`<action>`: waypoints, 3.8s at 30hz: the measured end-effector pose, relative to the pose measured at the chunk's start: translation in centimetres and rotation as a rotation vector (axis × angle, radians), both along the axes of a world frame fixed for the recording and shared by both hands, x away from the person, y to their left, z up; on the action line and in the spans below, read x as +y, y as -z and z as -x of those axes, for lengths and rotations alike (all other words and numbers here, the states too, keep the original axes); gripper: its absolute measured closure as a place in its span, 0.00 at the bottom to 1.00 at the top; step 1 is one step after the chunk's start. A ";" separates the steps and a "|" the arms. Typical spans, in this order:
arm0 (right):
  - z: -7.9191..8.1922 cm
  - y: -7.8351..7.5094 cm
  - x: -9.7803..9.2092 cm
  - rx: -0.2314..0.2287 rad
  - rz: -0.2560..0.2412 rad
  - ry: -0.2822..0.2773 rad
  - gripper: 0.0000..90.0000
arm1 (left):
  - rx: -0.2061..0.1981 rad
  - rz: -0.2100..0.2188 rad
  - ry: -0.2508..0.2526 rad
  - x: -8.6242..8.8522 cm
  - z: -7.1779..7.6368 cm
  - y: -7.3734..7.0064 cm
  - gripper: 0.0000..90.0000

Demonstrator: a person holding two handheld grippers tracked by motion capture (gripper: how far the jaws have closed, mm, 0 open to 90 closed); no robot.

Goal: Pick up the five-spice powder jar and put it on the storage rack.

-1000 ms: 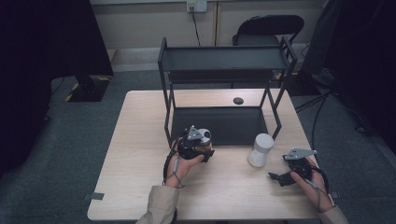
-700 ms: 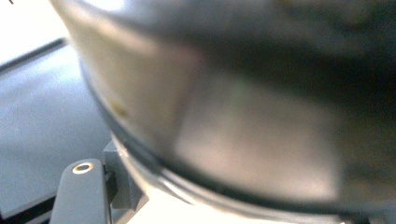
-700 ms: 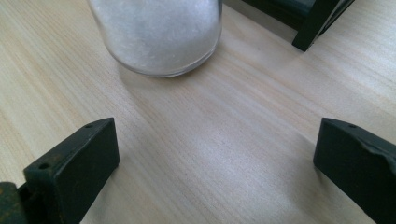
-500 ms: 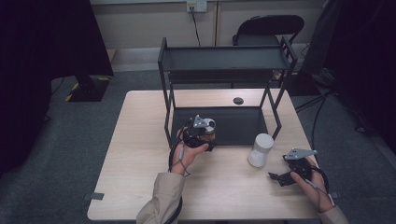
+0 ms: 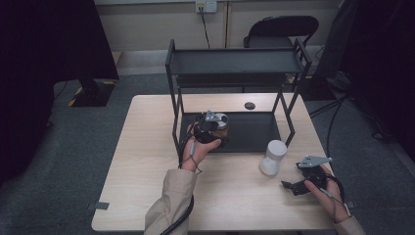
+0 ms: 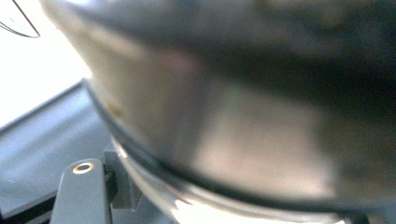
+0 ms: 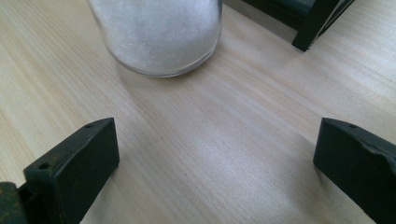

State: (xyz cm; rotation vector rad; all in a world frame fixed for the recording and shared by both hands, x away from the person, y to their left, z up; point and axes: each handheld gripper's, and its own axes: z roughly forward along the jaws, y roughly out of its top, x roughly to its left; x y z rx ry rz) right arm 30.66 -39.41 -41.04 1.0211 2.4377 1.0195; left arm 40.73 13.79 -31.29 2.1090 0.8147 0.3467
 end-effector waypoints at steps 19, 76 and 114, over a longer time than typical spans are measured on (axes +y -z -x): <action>0.0 0.0 0.0 0.000 -0.001 0.000 0.00 | -0.027 -0.005 0.013 0.1 -0.8 -6.3 0.33; 0.0 0.0 0.0 0.001 0.000 0.000 0.00 | -0.041 -0.018 0.078 -0.3 -1.5 -18.6 0.33; 0.0 0.0 0.0 0.001 -0.001 0.000 0.00 | -0.029 -0.050 0.005 0.0 -5.1 -23.5 0.33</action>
